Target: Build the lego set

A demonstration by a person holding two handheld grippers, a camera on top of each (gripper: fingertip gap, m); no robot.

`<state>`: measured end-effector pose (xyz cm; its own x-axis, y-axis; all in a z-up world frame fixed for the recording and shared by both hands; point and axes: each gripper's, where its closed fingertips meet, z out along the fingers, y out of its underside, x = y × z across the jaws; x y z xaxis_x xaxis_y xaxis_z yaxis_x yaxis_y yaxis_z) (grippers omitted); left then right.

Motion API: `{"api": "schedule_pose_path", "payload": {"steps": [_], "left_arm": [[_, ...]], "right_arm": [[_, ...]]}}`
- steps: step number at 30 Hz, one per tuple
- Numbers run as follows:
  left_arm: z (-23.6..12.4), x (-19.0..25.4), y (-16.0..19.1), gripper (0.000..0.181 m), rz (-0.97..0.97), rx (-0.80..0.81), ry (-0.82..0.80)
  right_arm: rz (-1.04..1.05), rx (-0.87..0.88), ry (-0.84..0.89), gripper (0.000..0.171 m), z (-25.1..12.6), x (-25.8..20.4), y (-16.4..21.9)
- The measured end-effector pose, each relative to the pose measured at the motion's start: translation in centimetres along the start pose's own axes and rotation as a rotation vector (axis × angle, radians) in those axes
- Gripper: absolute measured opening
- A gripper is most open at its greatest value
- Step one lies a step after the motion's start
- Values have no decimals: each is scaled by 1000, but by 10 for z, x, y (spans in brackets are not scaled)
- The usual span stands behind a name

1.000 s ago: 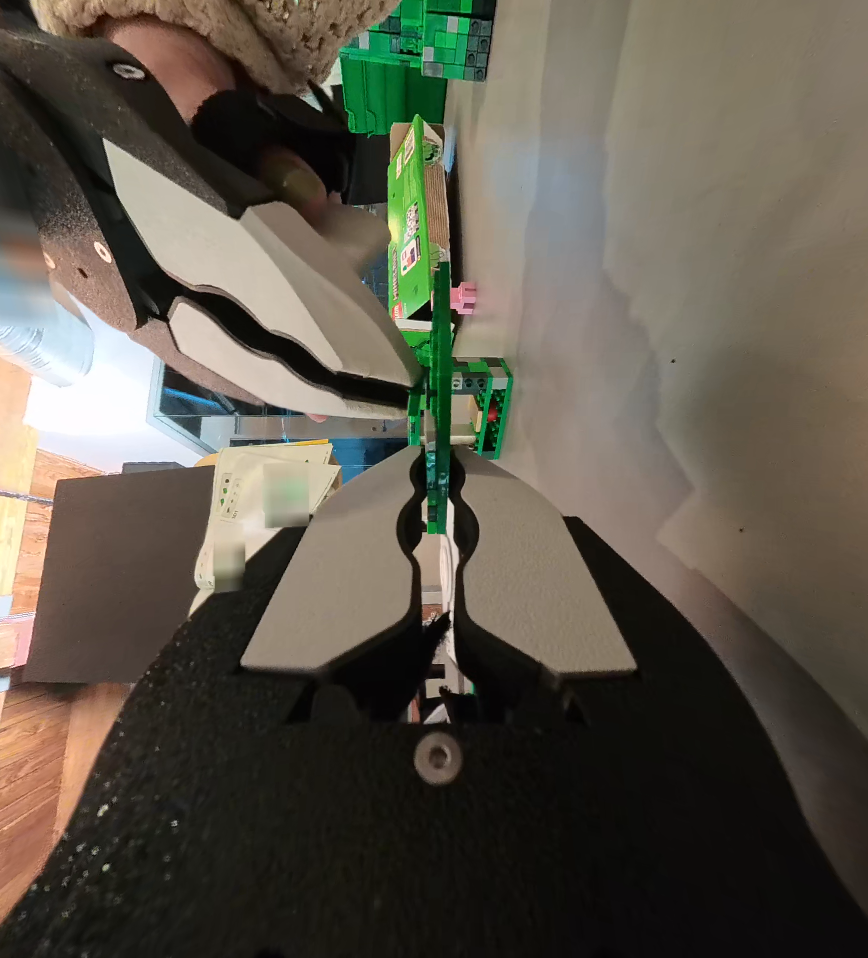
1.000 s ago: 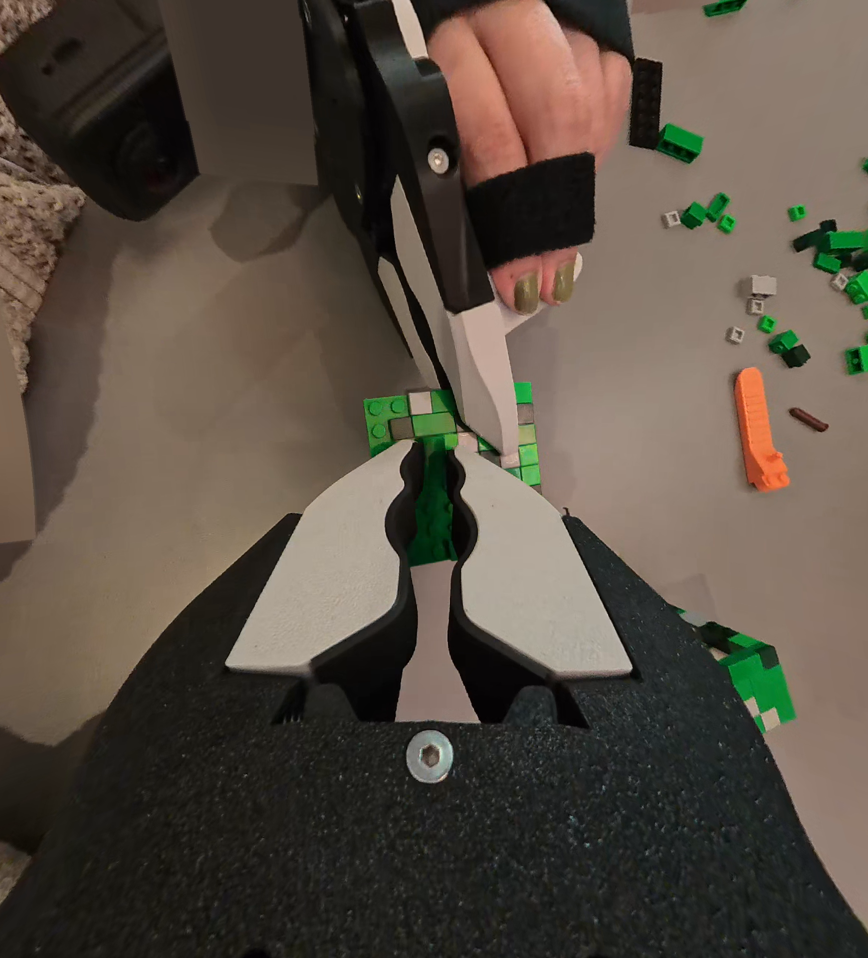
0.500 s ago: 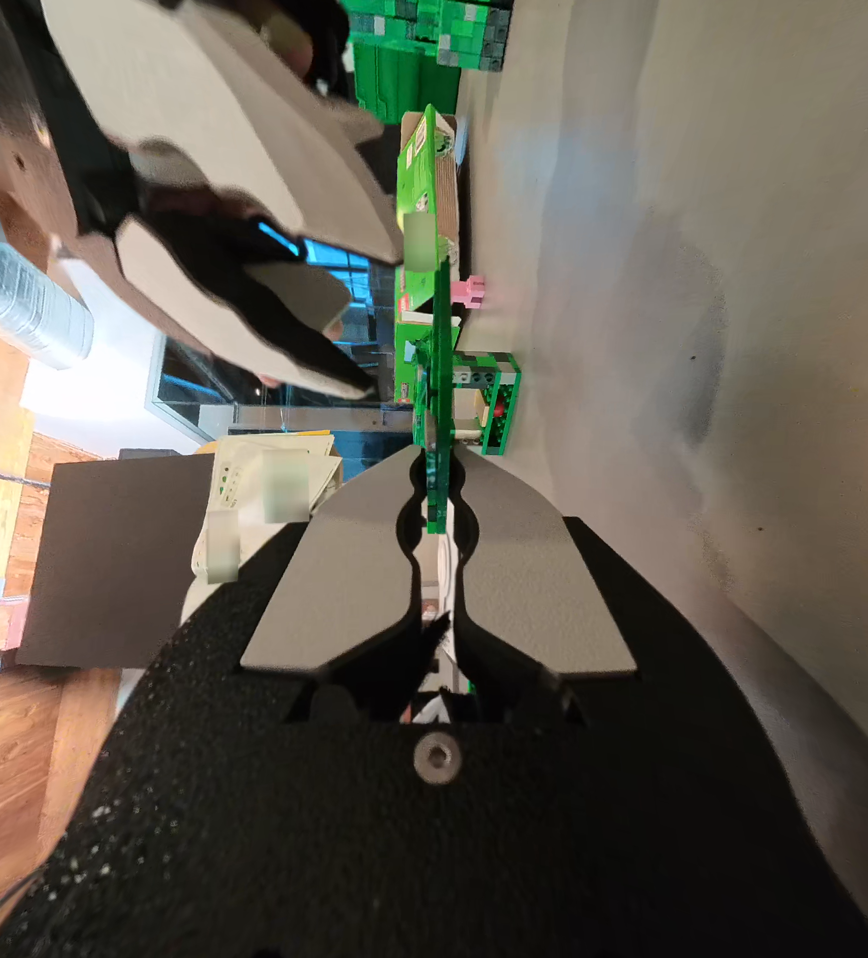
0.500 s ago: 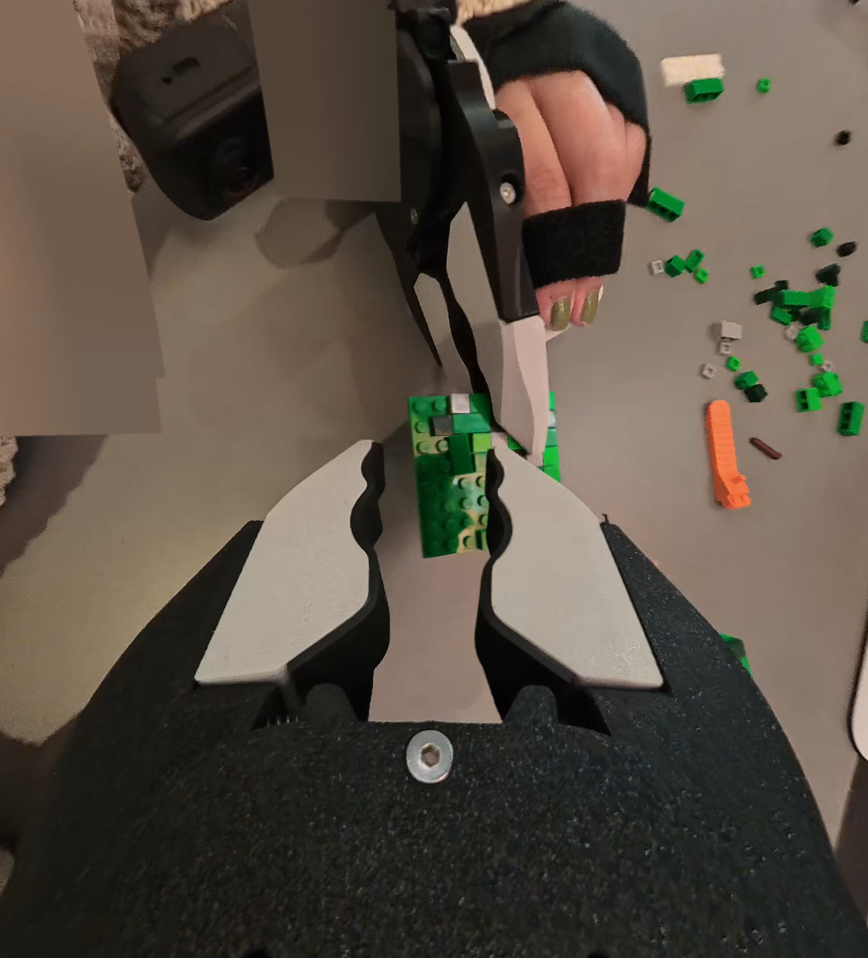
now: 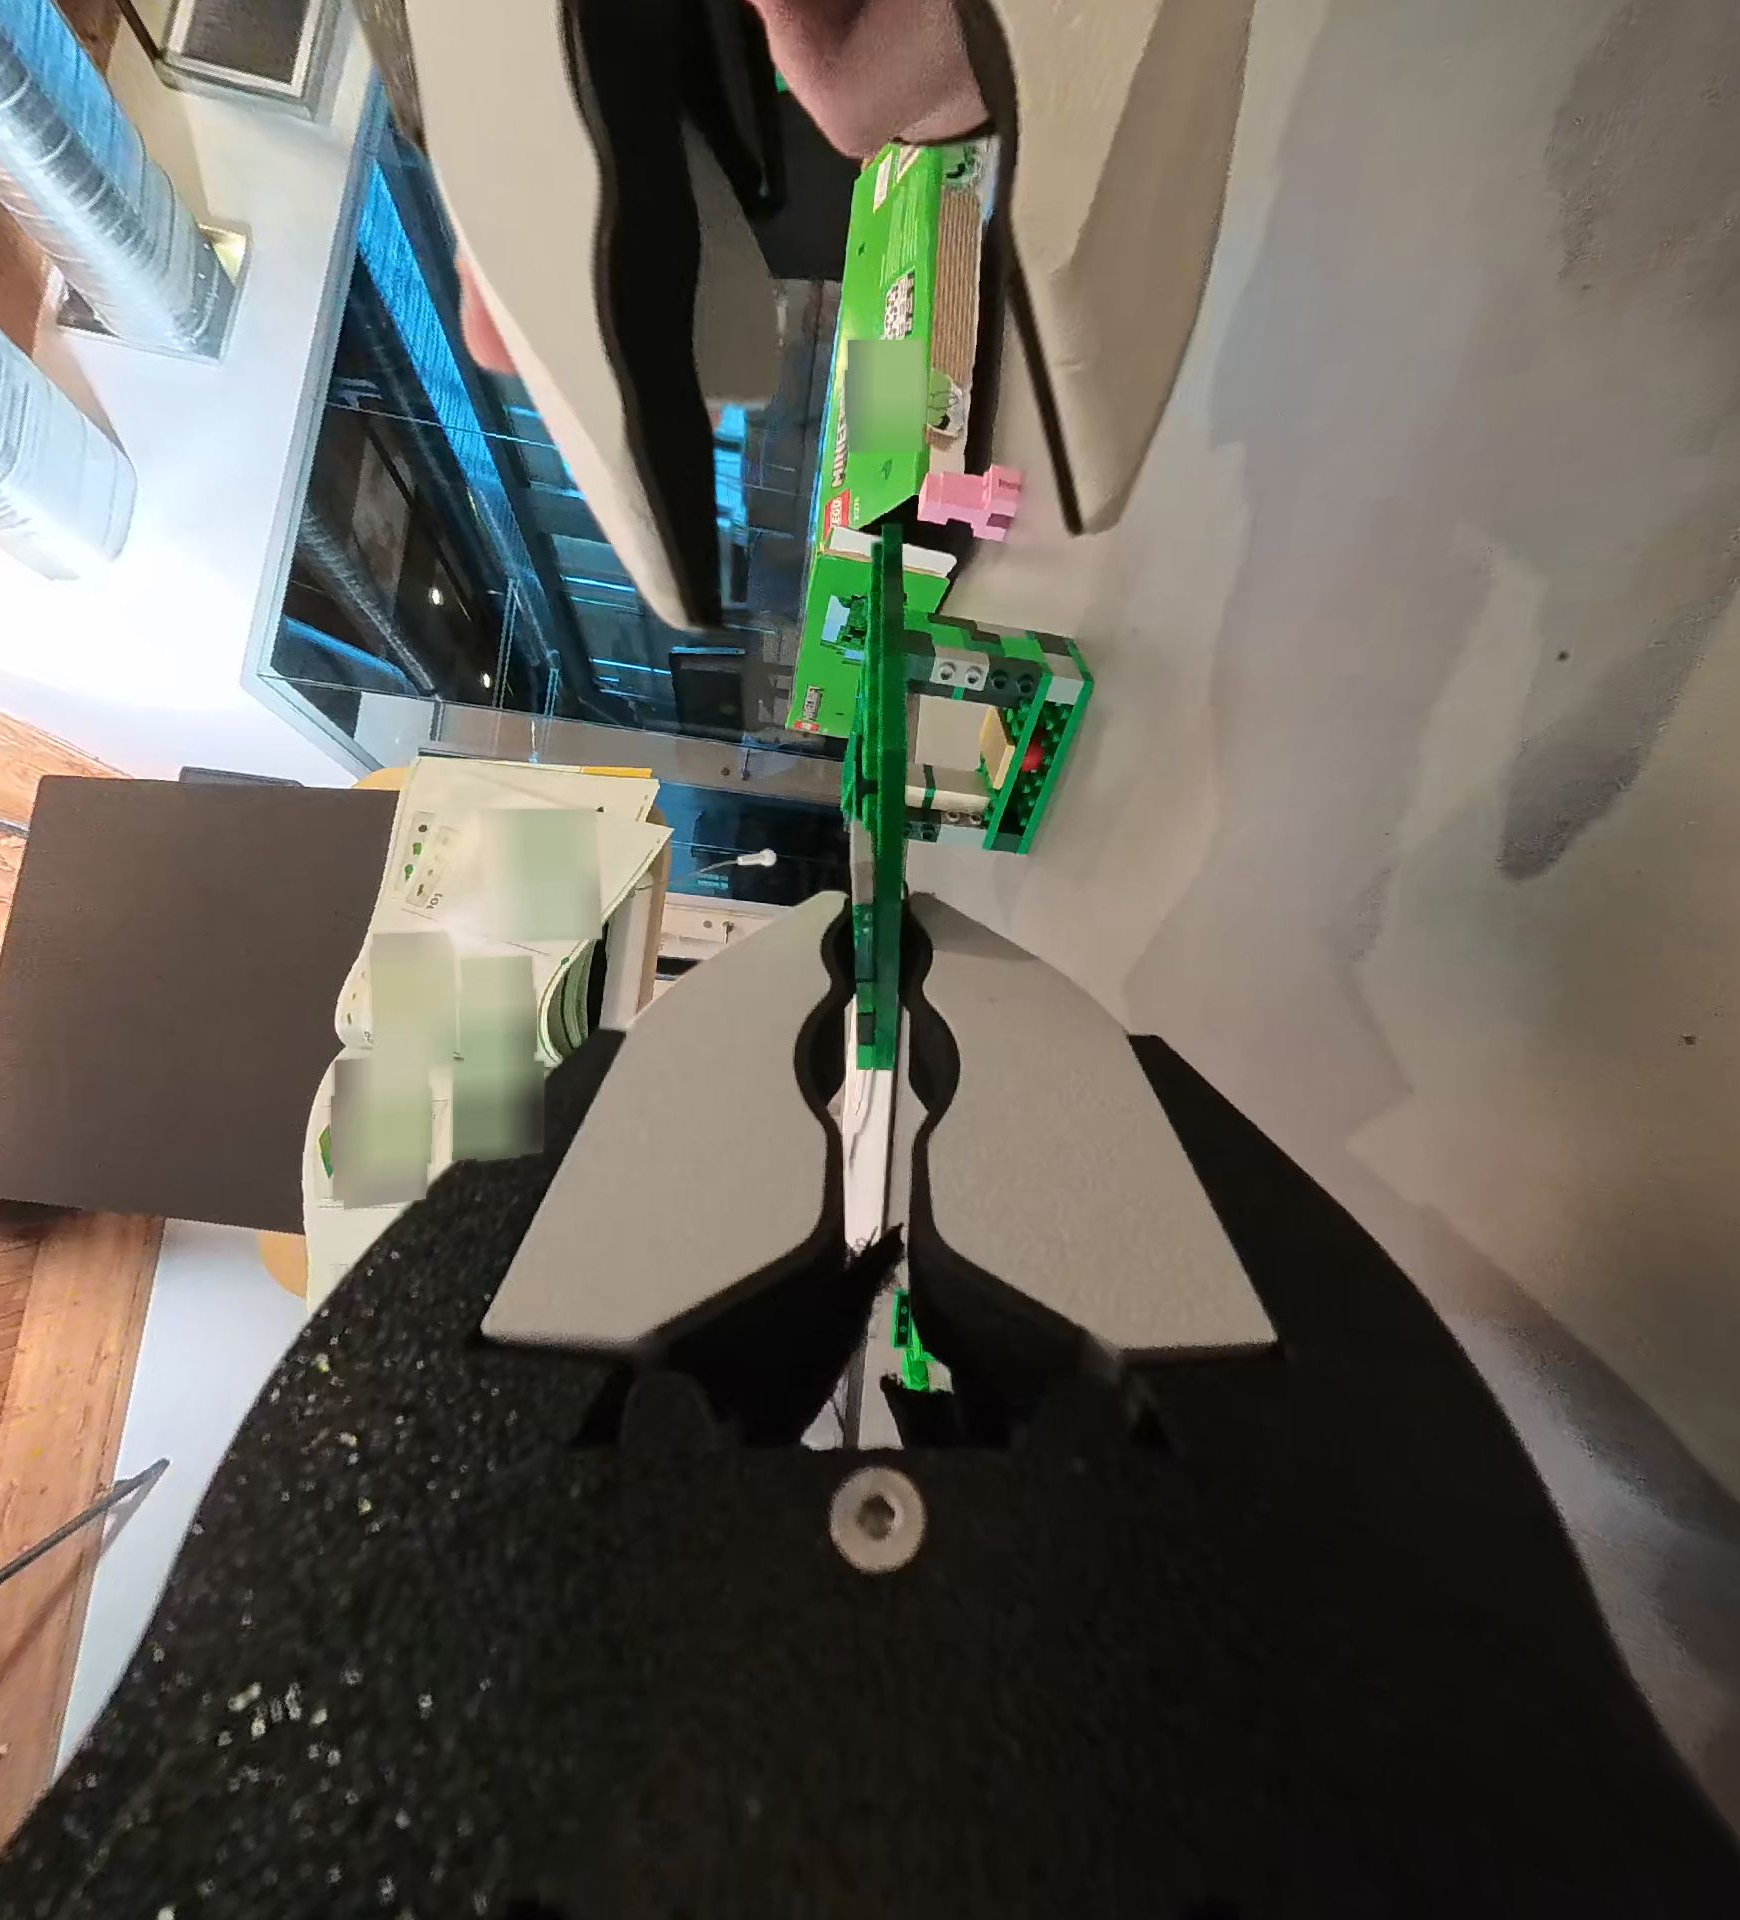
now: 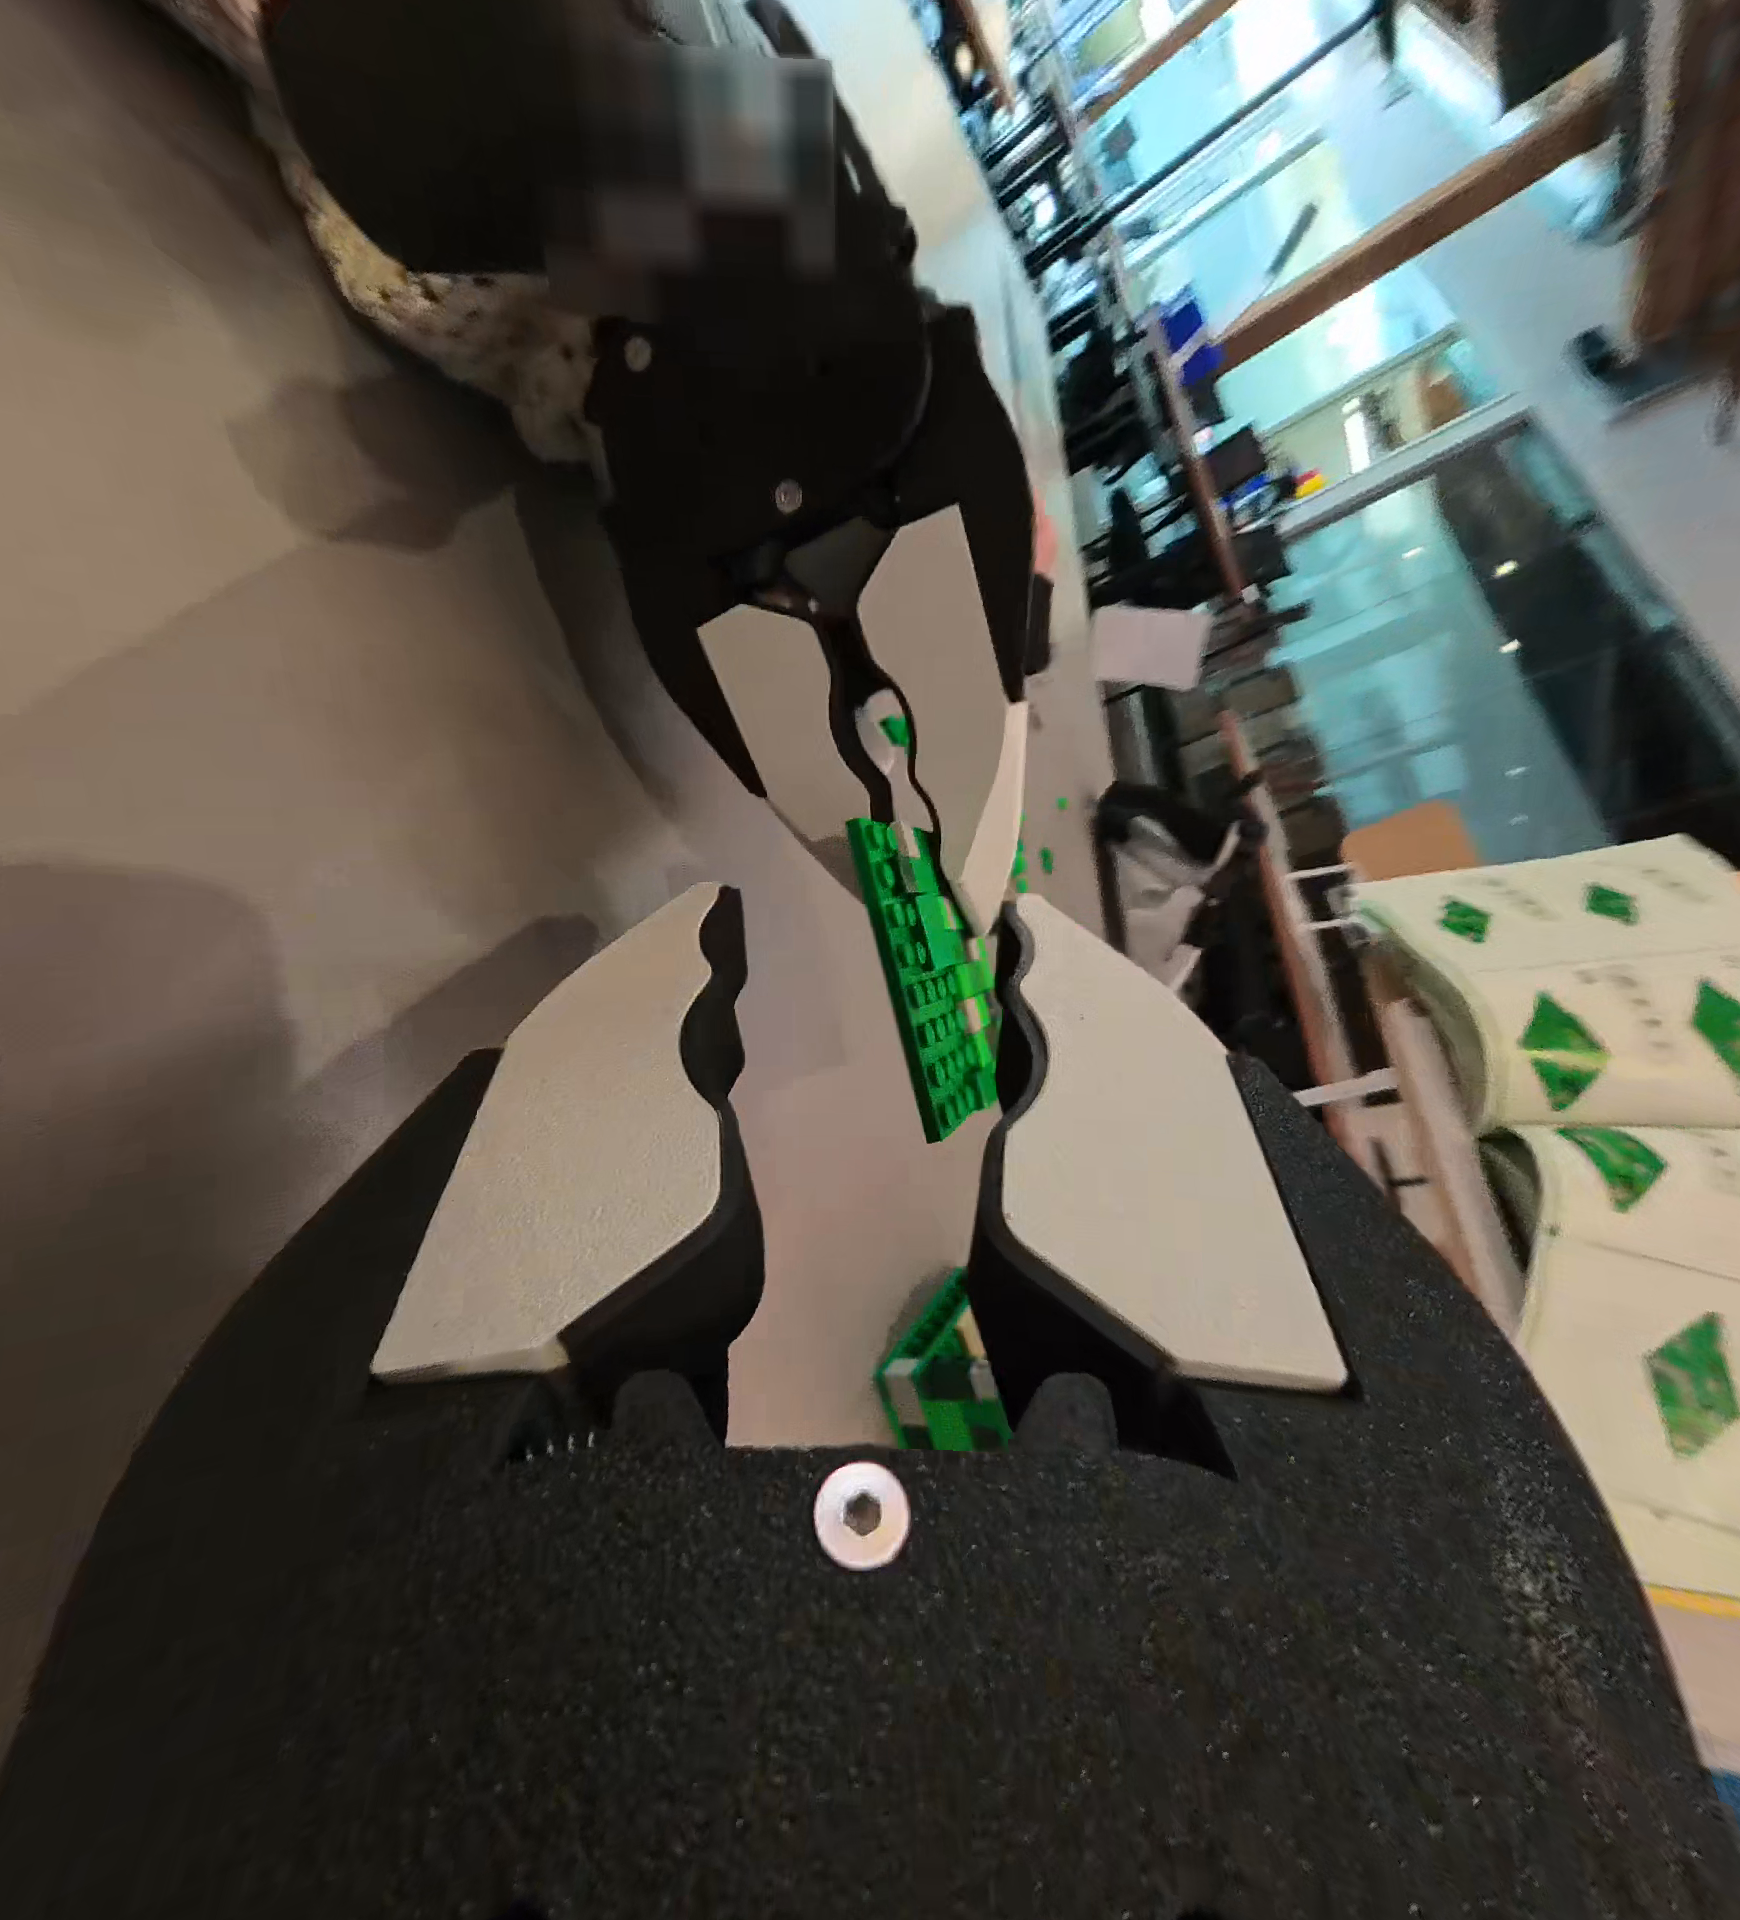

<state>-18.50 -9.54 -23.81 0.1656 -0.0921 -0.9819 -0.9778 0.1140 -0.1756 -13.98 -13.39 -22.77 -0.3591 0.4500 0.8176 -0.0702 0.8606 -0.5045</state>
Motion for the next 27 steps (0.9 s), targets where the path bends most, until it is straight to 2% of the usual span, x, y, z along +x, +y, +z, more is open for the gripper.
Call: {"api": "schedule_pose_path", "payload": {"steps": [6, 10, 27], "left_arm": [[-1, -2, 3, 6, -20, -7, -6], [-2, -3, 4, 6, -17, -9, -13], [-4, -3, 4, 6, -8, -12, -22]], "right_arm": [[-117, 155, 195, 40, -9, 3, -13], [-153, 188, 300, 40, -9, 3, -12], [-98, 82, 325, 38, 8, 6, 6]]}}
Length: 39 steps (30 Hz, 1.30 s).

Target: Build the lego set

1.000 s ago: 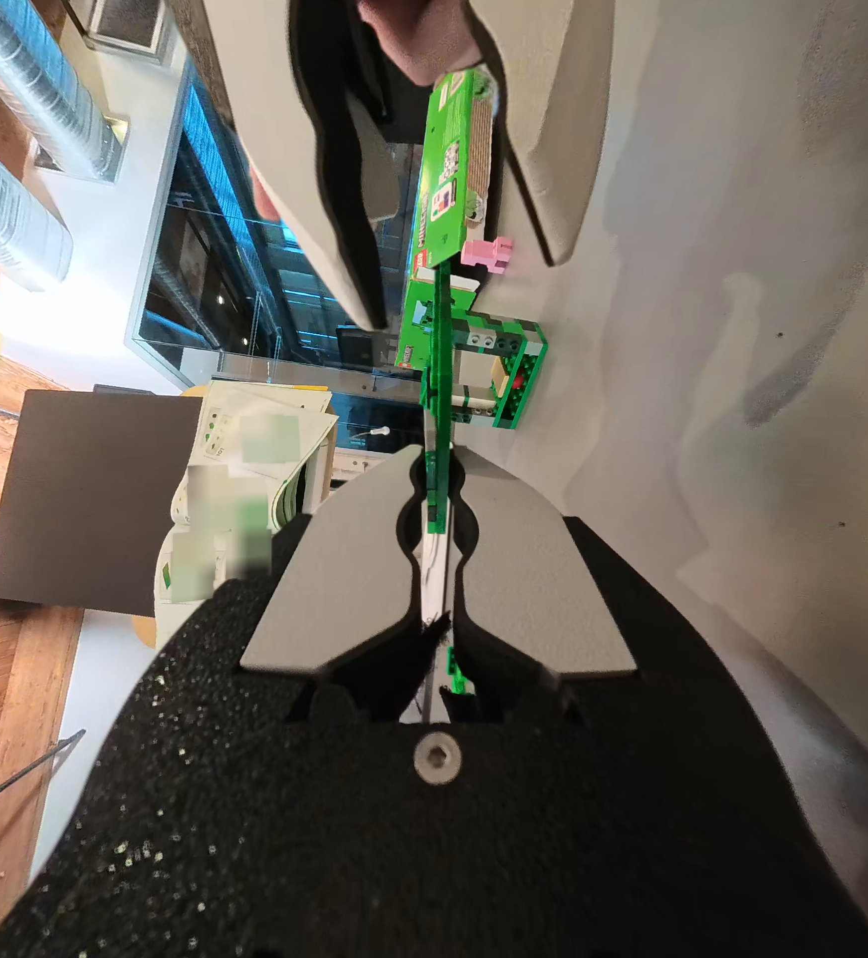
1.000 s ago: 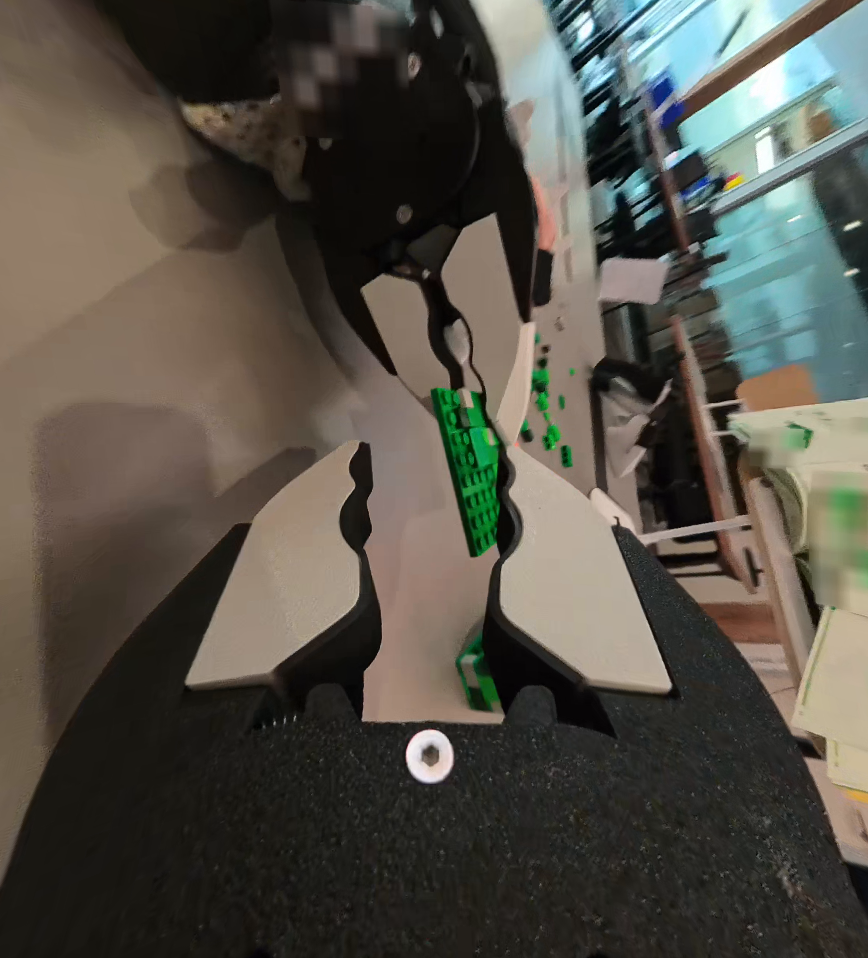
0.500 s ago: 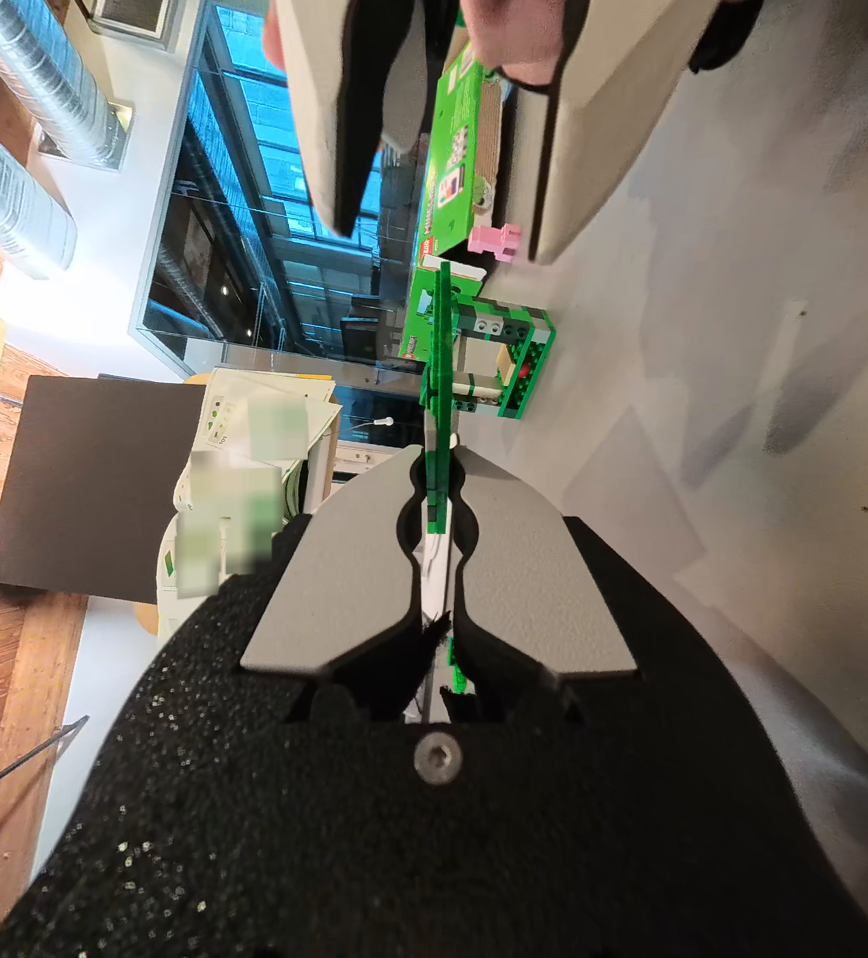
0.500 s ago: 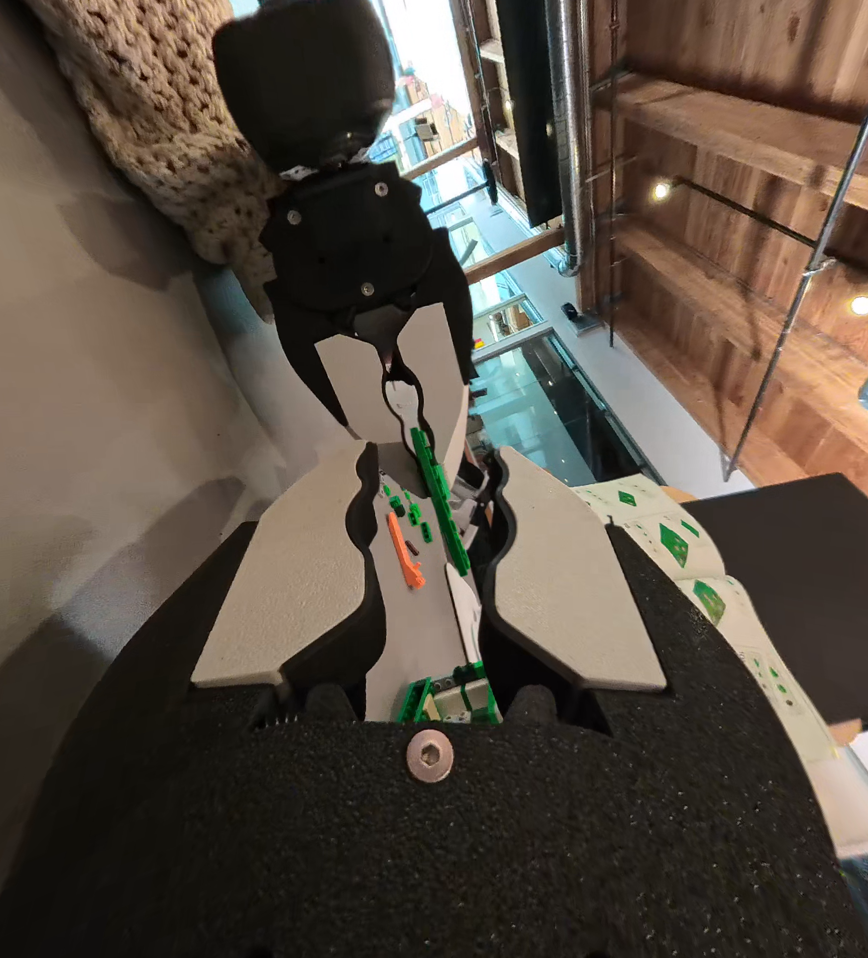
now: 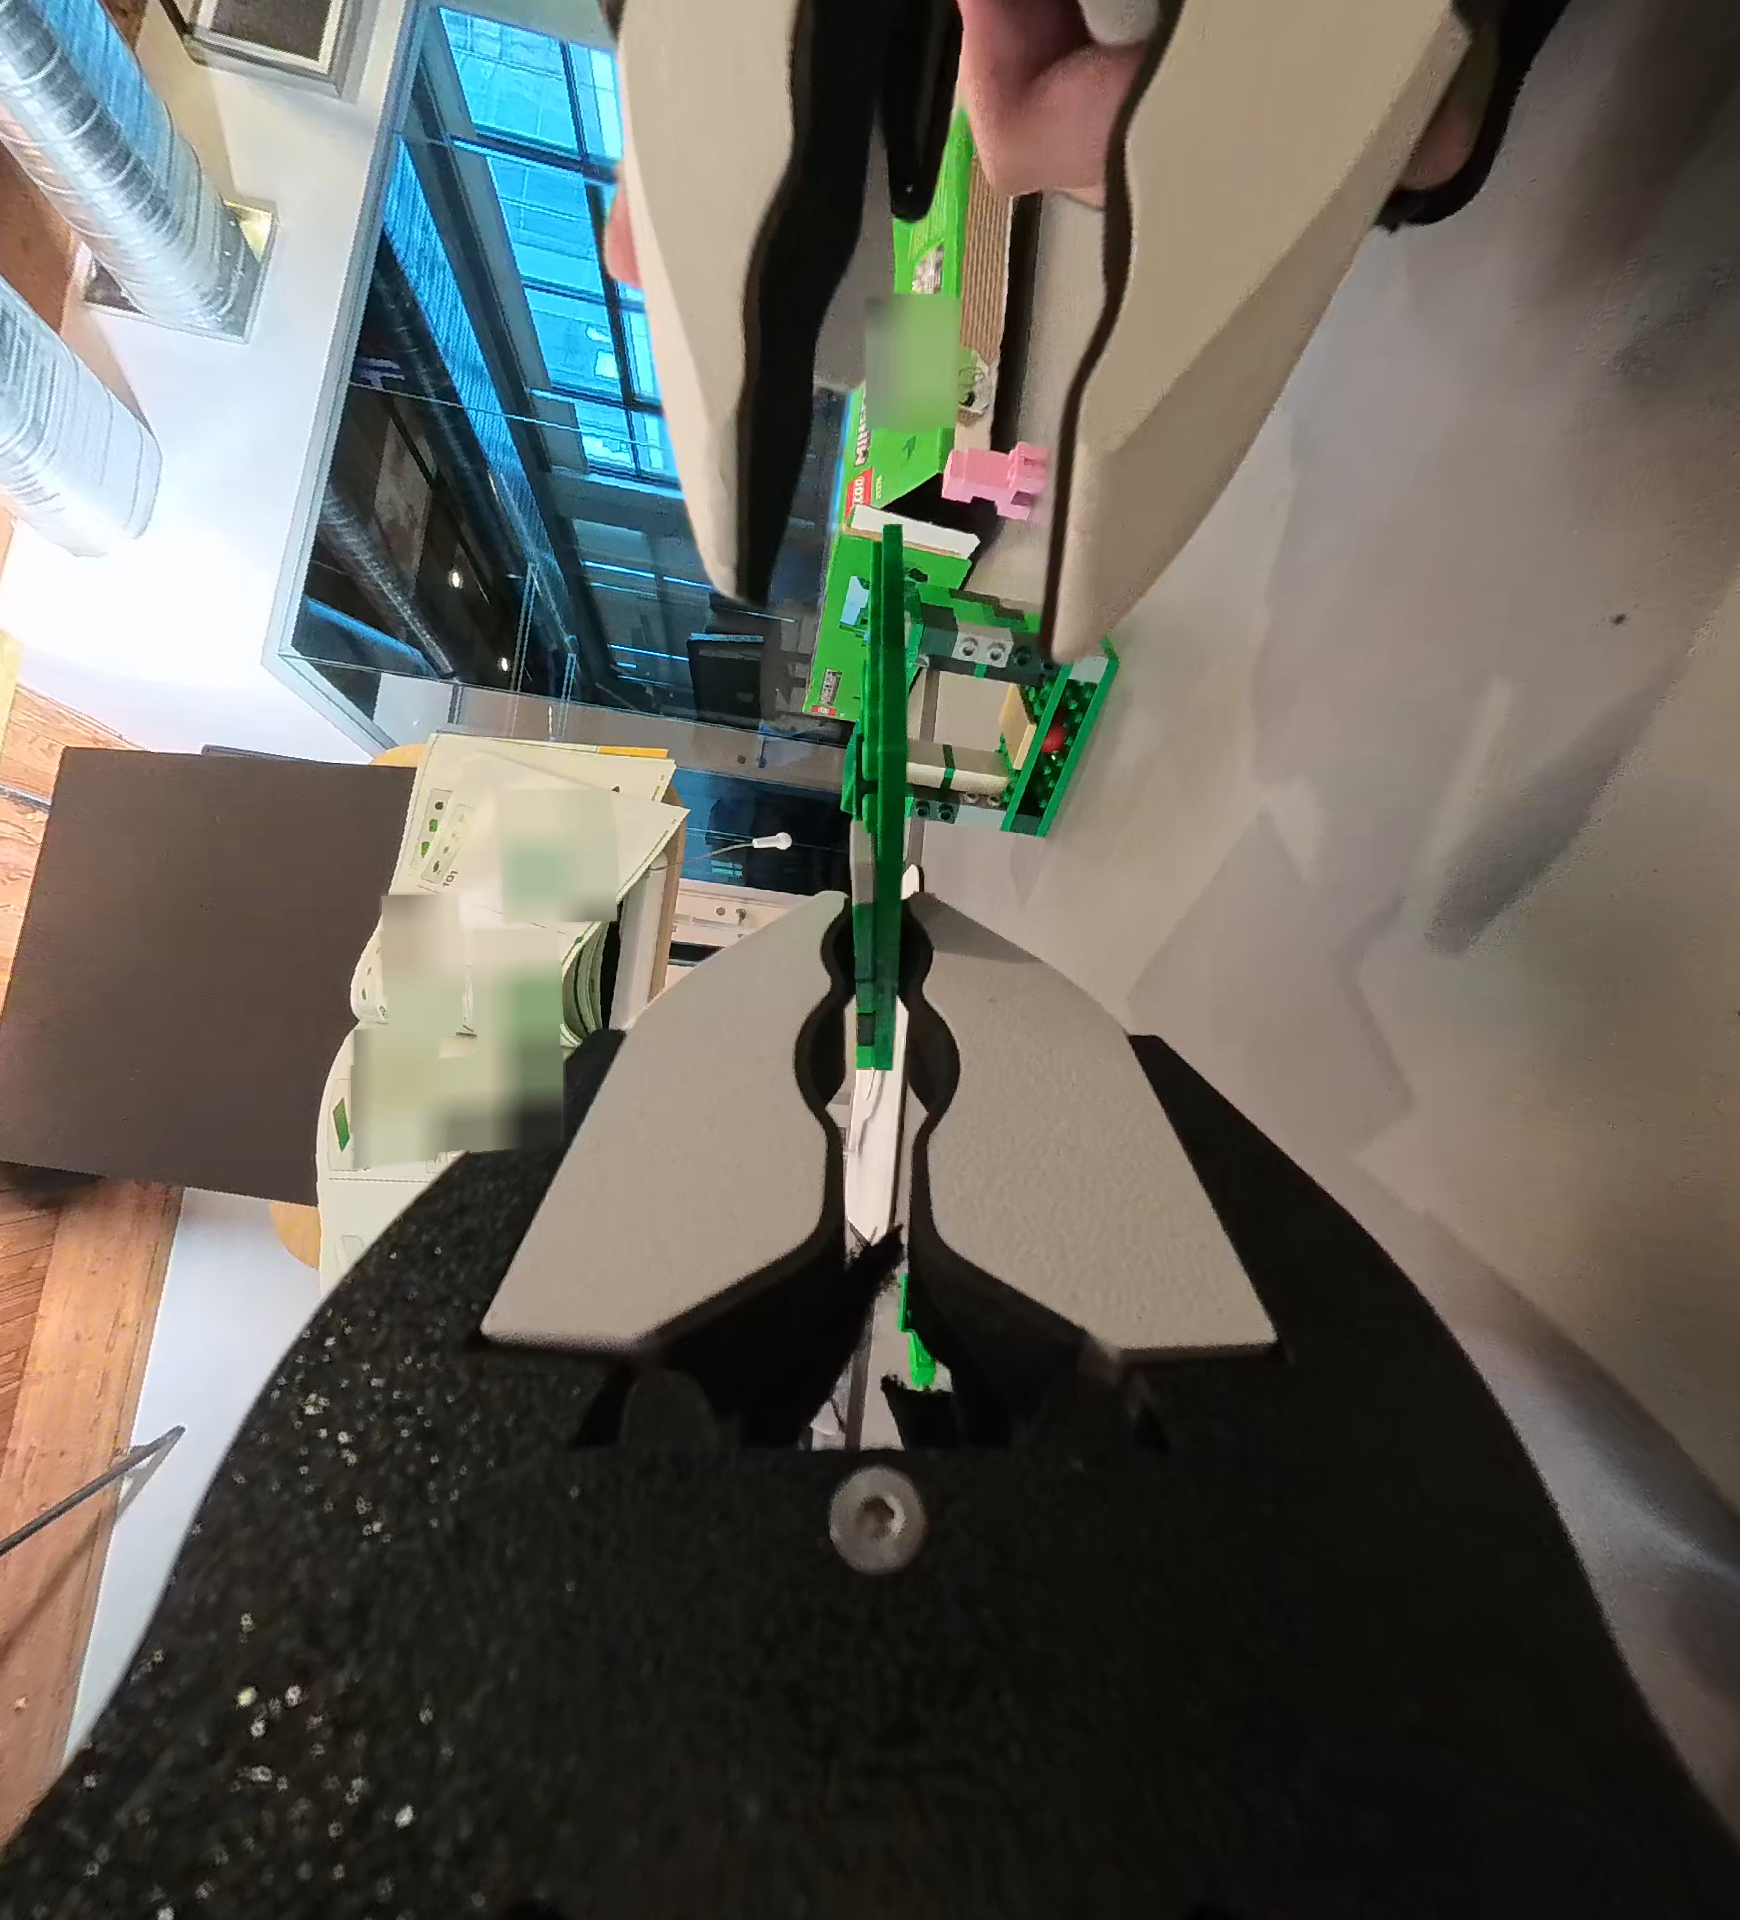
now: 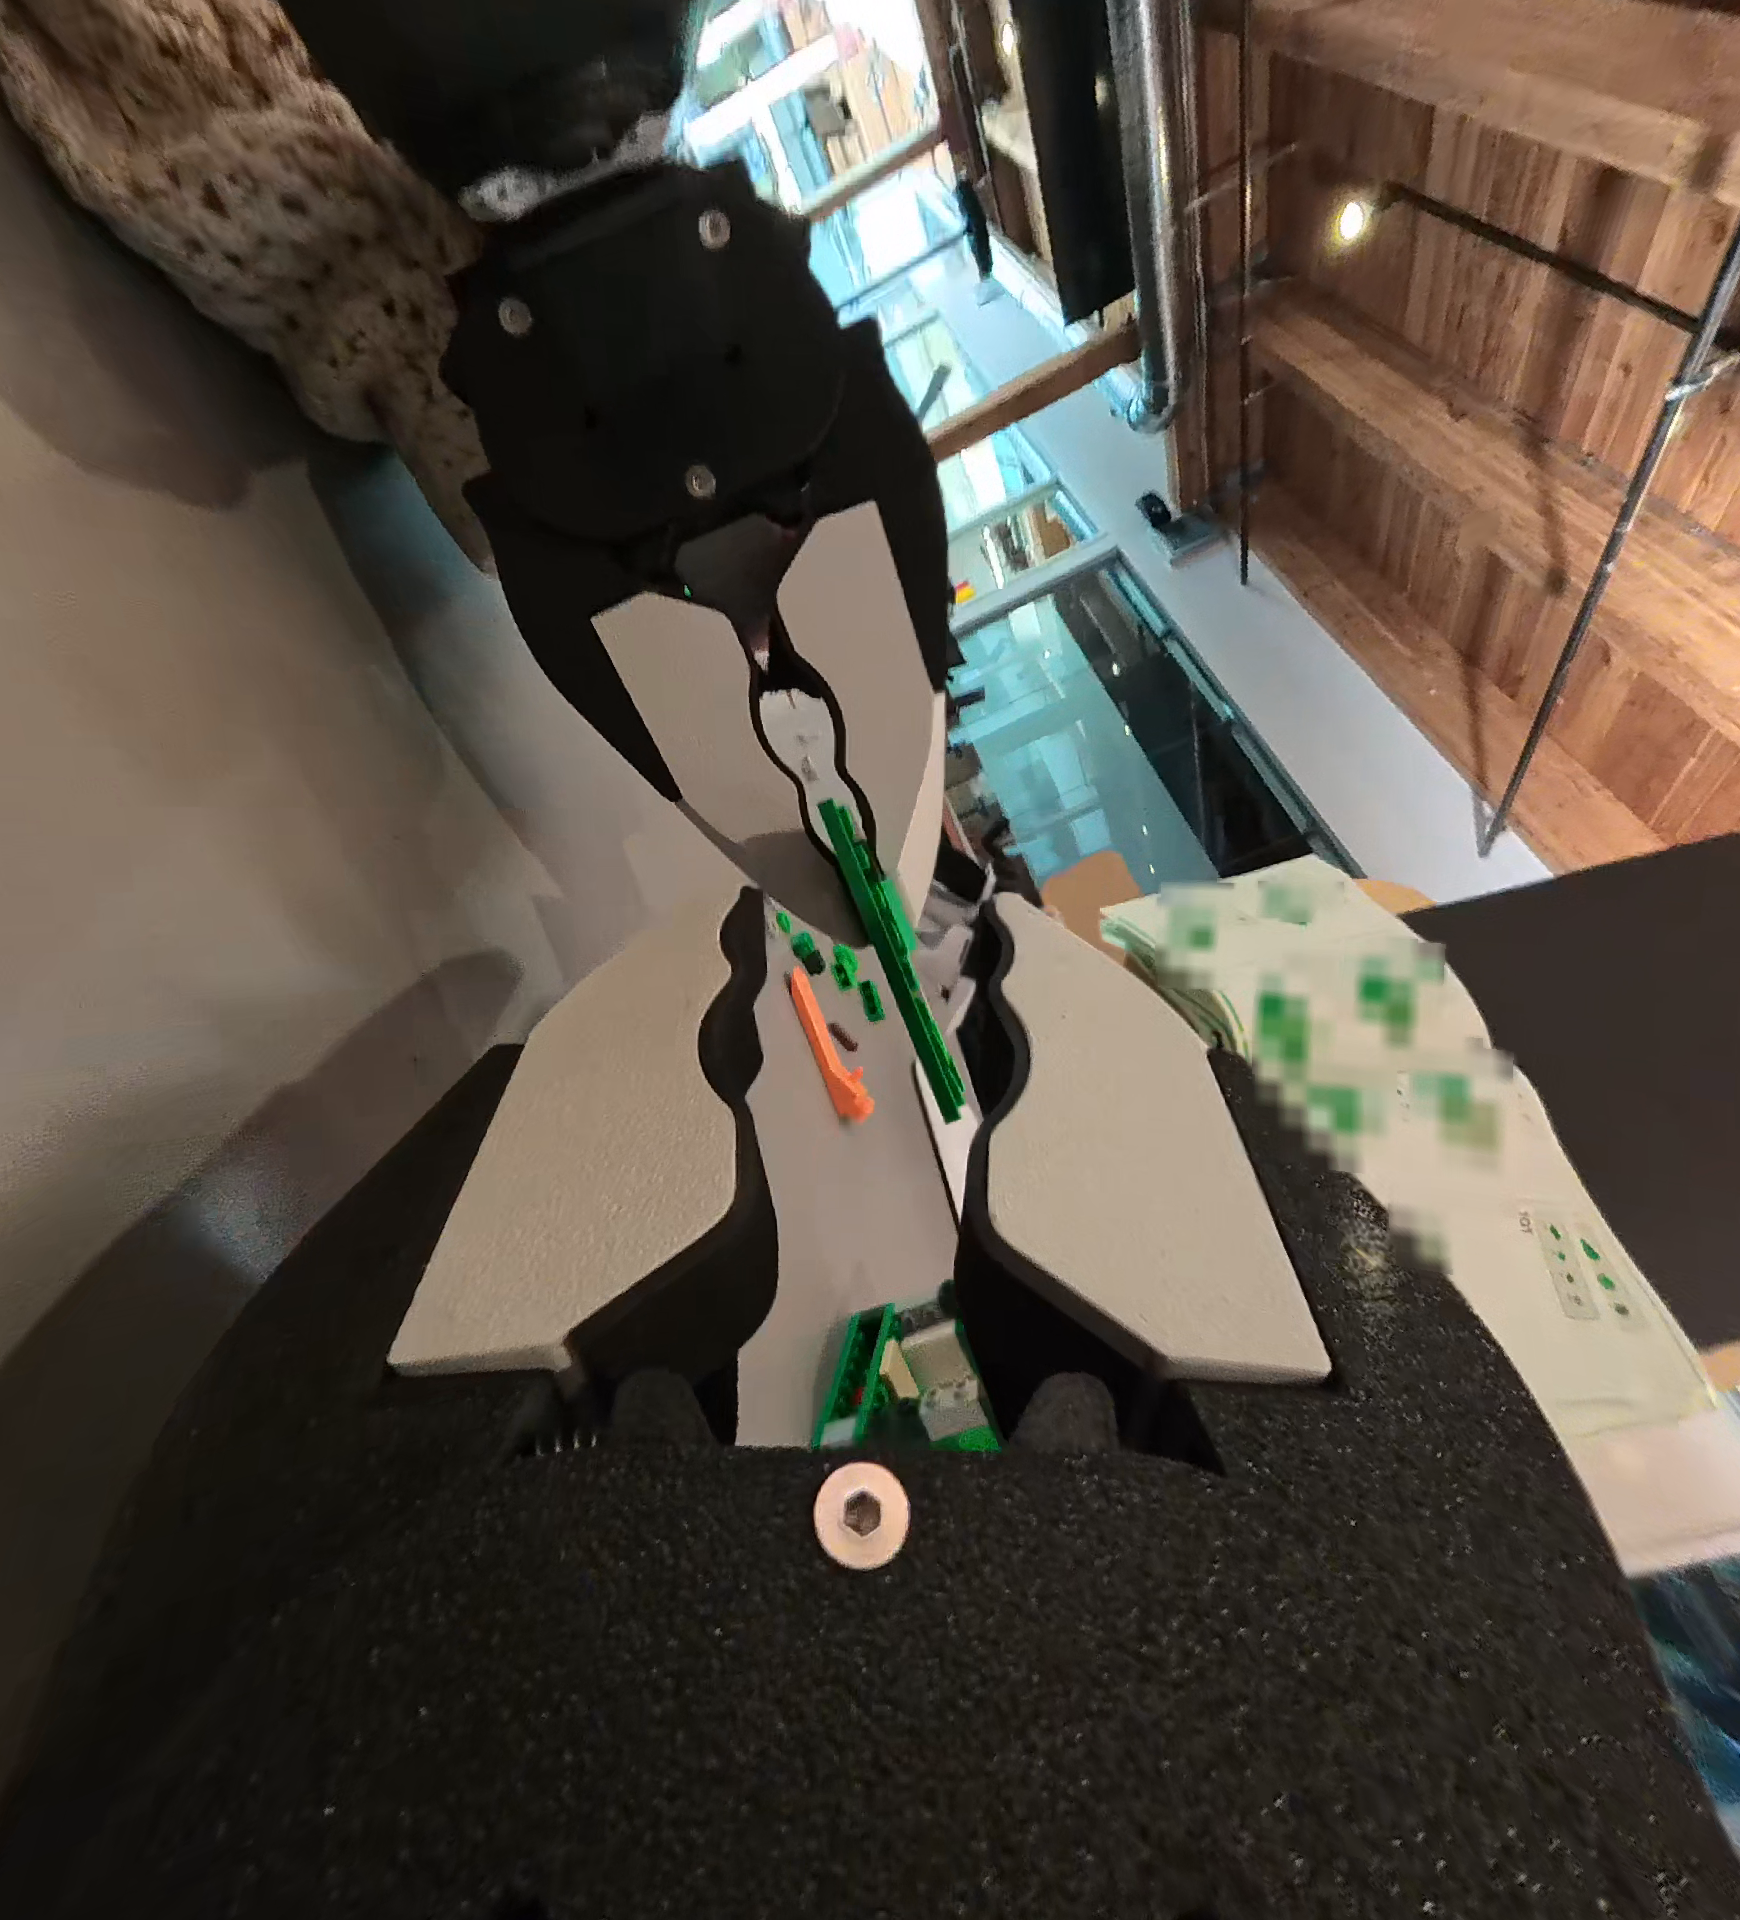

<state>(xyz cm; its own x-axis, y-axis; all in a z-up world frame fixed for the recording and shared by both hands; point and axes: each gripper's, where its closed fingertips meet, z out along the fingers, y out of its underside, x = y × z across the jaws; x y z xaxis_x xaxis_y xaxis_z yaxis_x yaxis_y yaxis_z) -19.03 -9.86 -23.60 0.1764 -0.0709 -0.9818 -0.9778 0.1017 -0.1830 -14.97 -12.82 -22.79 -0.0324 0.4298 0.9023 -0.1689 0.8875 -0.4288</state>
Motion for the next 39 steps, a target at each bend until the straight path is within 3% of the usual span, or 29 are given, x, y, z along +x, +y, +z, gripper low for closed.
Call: {"api": "schedule_pose_path", "payload": {"steps": [5, 11, 28, 39], "left_arm": [[1, 2, 1, 6, -10, -6, 14], [1, 4, 0, 6, -7, -5, 26], [2, 11, -2, 5, 35, -11, 51], [2, 11, -3, 5, 91, -40, 43]], "right_arm": [[-89, -113, 7, 38, 7, 0, 13], [-233, -173, 12, 27, 14, -4, 16], [-314, -219, 10, 8, 17, -6, 19], [-361, -260, -20, 8, 17, -9, 20]]}}
